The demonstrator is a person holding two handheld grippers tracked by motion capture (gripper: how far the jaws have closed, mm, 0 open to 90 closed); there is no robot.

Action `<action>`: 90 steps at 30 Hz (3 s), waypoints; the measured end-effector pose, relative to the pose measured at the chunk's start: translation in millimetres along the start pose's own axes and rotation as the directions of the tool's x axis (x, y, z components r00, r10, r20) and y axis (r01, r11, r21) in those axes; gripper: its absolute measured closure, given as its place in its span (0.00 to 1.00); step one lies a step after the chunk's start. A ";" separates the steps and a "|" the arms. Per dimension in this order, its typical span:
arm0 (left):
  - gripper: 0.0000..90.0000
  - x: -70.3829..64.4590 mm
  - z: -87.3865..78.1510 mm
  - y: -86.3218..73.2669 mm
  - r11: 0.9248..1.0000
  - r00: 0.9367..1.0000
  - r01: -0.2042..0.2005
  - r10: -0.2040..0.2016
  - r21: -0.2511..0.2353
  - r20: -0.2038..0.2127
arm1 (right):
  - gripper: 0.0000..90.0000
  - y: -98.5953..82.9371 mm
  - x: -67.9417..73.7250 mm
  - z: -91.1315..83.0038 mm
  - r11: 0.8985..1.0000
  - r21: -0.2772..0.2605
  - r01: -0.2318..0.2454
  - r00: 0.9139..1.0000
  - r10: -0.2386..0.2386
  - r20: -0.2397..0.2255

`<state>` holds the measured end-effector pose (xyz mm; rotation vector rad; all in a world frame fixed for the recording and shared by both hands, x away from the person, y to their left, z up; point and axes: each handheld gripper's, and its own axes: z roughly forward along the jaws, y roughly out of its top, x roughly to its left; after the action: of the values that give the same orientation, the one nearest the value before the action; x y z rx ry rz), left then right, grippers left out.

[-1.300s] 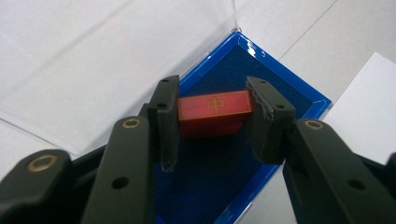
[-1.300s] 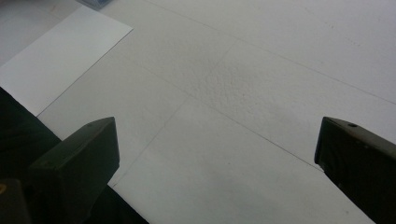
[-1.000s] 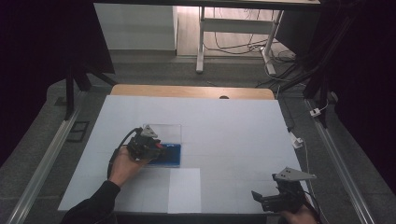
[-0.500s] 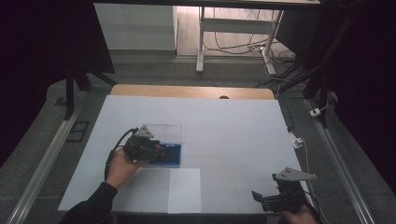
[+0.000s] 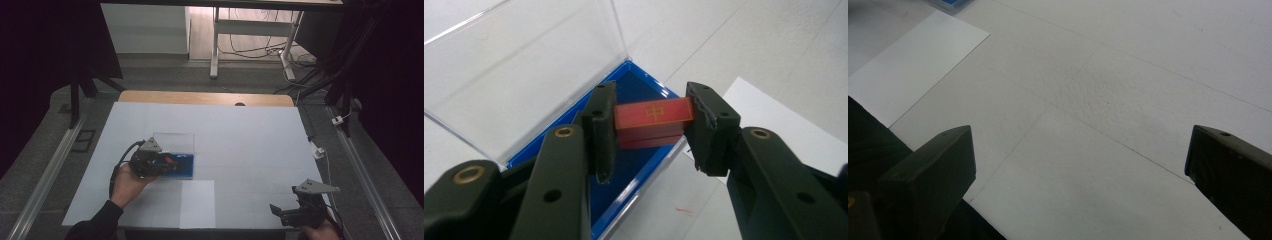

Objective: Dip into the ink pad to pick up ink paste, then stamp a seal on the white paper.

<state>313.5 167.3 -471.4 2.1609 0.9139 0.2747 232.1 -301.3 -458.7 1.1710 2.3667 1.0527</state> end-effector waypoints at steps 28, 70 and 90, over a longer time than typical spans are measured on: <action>0.64 -46.3 -4.5 -1.6 0.997 0.993 -0.076 0.075 0.001 0.092 | 0.00 -0.1 0.3 0.0 1.000 0.001 0.004 1.000 -0.004 0.001; 0.64 -93.1 38.6 0.2 0.972 0.958 -0.229 0.216 0.047 0.190 | 0.00 0.2 1.5 0.5 1.000 0.011 0.018 1.000 -0.018 0.005; 0.64 -89.3 55.0 -10.3 0.959 0.957 -0.257 0.236 0.118 0.168 | 0.00 0.3 2.1 0.7 1.000 0.012 0.017 1.000 -0.017 0.002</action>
<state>268.7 79.5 -508.6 2.3916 0.5913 0.1672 231.3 -299.2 -458.8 1.1530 2.3802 1.0323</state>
